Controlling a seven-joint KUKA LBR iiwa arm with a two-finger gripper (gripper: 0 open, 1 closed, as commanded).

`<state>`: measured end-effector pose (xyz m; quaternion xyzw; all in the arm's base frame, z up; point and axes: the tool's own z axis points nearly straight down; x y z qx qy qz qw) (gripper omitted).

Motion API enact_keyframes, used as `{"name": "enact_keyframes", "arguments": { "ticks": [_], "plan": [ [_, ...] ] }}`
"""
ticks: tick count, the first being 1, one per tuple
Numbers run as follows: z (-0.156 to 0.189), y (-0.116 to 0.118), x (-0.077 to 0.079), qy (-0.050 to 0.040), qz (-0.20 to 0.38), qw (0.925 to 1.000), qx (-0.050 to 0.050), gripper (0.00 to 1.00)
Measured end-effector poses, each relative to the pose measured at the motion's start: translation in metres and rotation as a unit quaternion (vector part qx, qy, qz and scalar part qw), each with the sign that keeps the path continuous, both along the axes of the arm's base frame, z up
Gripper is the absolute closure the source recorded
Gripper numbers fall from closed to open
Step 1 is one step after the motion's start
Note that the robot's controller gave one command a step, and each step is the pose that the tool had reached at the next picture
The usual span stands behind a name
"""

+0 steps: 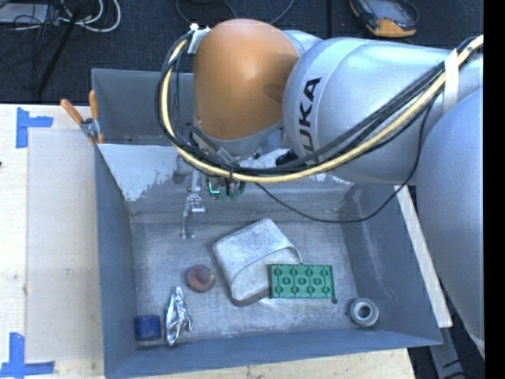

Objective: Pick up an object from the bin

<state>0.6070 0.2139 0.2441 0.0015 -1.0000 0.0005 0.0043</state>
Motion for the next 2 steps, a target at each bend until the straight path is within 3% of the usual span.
{"name": "enact_keyframes", "arguments": {
  "ticks": [1, 2],
  "plan": [
    [-0.129, -0.031, -0.059, 0.0014, -0.044, 0.999, -0.002, 0.0],
    [-0.173, -0.014, -0.127, -0.0068, 0.007, 1.0, 0.001, 0.0]
  ]
}}
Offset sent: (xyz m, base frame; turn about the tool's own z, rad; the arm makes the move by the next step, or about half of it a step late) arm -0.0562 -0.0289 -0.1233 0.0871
